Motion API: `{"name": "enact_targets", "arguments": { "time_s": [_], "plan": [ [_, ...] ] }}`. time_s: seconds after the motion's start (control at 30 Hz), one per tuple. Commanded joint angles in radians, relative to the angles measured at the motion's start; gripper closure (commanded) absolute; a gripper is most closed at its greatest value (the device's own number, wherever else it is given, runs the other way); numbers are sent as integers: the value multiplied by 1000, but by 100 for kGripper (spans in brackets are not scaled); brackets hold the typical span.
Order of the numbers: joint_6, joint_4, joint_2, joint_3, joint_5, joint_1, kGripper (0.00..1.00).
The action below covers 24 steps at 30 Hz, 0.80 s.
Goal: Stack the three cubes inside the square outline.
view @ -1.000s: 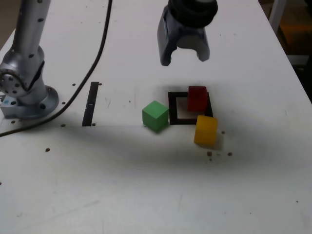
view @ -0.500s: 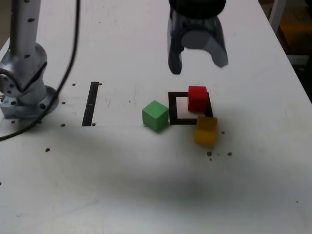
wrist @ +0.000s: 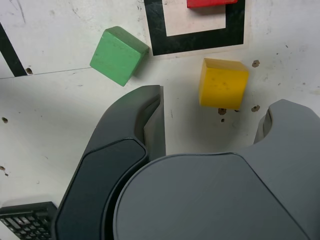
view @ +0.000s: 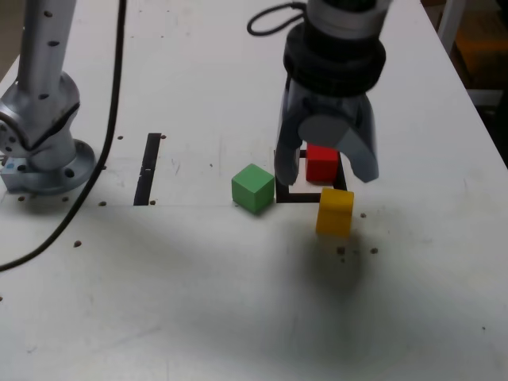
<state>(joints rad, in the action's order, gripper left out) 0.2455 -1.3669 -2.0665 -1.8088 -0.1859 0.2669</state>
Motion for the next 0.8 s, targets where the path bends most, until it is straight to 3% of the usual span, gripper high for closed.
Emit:
{"name": "enact_targets", "arguments": {
  "time_s": [0.0, 0.77],
  "plan": [
    [3, 6, -19, -14, -8, 6, 25],
    [0, 63, -152, -18, -12, 3, 25]
  ]
}}
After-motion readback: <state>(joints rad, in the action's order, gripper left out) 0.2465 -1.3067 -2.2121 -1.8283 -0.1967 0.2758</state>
